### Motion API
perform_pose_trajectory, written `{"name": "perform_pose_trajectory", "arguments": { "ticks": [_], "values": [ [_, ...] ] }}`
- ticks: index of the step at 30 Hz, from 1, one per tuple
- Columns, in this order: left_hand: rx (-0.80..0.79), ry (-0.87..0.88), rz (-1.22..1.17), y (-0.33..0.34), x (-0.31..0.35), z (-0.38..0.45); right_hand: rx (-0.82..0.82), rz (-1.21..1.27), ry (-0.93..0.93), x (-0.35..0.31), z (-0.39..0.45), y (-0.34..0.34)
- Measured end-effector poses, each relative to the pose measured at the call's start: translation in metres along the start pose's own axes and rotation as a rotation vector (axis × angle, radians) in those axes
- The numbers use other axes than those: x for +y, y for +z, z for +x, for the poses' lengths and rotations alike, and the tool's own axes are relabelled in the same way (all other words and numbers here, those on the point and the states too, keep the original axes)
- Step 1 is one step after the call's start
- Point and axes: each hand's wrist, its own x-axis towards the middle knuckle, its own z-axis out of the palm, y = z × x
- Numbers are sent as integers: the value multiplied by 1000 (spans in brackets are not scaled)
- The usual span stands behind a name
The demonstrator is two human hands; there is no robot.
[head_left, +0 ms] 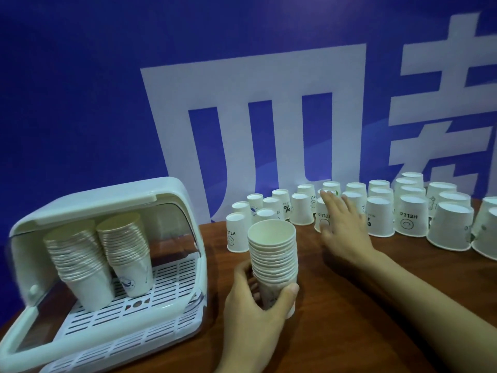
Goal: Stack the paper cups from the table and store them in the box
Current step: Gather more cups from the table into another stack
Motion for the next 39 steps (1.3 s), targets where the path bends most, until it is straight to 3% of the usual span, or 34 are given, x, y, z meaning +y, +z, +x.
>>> {"name": "perform_pose_trajectory", "arguments": {
  "ticks": [3, 8, 12, 17, 22, 27, 31, 33, 37, 39],
  "values": [
    [5, 0, -19, 0, -1, 3, -14, -74, -2, 17, 5, 10],
    [18, 42, 6, 1, -2, 1, 101, -157, -48, 29, 4, 15],
    [14, 45, -1, 1, -2, 0, -38, -222, -35, 34, 4, 21],
    [14, 40, 20, -1, 1, -2, 214, -113, -66, 35, -3, 13],
    [-6, 27, -3, 0, 3, 0, -29, -182, -16, 44, 1, 19],
    [7, 30, -3, 0, 3, 1, 244, -102, -35, 40, 1, 19],
    [6, 14, -25, 0, 5, 0, -12, -187, -75, 47, 5, 24],
    [10, 8, -35, 0, 4, 2, -39, -217, -68, 48, 6, 26],
    [3, 4, -36, 2, 4, 2, 356, -75, -91, 42, 4, 22],
    [1, 19, -43, 1, 4, 3, 411, -47, -97, 41, 3, 20]
  ]
}}
